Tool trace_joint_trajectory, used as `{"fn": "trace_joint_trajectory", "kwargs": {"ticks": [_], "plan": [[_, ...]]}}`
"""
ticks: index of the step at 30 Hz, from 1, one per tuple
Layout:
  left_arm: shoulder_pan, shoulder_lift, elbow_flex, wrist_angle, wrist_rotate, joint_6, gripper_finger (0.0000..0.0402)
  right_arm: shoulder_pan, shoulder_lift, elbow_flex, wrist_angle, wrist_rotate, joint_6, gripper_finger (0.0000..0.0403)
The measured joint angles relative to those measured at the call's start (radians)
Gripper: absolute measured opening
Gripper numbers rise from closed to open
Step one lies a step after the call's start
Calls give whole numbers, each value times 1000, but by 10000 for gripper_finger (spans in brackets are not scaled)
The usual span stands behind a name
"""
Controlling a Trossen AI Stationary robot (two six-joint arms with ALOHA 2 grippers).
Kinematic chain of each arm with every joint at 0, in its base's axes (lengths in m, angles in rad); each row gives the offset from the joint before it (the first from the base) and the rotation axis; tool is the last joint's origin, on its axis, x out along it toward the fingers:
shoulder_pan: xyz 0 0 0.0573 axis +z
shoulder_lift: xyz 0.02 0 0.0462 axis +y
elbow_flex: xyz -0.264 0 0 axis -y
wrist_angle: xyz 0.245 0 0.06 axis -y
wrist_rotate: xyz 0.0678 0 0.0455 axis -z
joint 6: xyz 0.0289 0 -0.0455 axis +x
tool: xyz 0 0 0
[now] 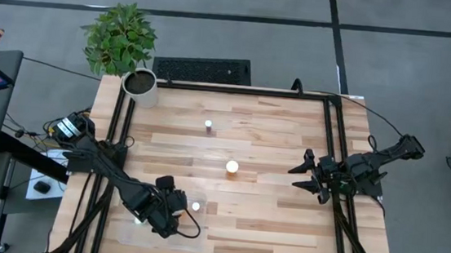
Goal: Pick and place medicine bottles into bin by pill shape (circle, oval)
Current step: Put the small blue capsule bottle into the right transparent bin
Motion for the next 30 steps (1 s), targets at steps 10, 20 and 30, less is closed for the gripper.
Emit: {"fn": "trace_joint_trajectory", "kwargs": {"ticks": [10,20,30], "plan": [[26,-1,84,-43,-26,132,288,0,0,0,0,0,0,226],[190,-3,243,-124,-234,573,288,0,0,0,0,0,-1,226],[576,-5,250,-58,-16,957,288,0,0,0,0,0,-1,226]]}}
